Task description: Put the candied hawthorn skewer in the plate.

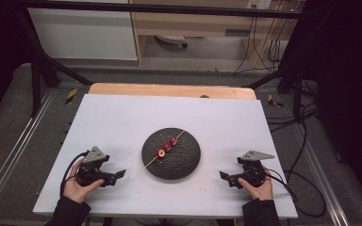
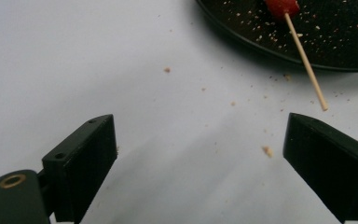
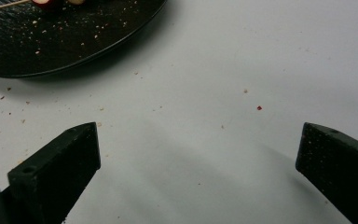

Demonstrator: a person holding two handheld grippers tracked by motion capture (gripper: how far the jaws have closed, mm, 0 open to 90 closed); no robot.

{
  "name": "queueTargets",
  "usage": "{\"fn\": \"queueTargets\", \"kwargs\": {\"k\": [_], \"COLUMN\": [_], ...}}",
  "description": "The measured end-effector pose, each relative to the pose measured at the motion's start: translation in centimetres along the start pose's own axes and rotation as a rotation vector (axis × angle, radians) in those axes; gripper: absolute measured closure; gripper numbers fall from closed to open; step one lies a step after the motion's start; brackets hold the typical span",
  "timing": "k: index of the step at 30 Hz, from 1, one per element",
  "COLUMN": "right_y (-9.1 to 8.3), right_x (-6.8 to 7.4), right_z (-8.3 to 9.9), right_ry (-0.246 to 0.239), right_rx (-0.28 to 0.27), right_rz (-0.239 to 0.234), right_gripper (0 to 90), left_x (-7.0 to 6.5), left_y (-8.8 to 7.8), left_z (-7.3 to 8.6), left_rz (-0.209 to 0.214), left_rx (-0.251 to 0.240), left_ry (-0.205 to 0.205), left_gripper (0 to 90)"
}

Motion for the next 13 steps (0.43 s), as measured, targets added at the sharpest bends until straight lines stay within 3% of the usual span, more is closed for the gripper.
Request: {"fn": "queueTargets", "kwargs": {"k": [4, 13], "right_y": [0.04, 0.16], "right_x": [0.04, 0.17], "right_z": [0.10, 0.22], "right_ry": [0.001, -0.001], "right_rx": [0.007, 0.013], "right_rz": [0.000, -0.010], "right_gripper": [0.5, 0.5], "left_x": [0.30, 0.29], "left_y": [-0.27, -0.41], "left_z": [0.79, 0.96], "left_rz": [-0.011, -0.009], "left_rx": [0.003, 0.002], "left_ry": [0.021, 0.023], "left_gripper": [9.5, 9.5]}}
Point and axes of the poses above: each handheld gripper's, and its own axes: y roughly forward along the jaws, z roughly out of its underside, x roughly to its left, the point moved 10 cm from there along y, roughly forward along the jaws
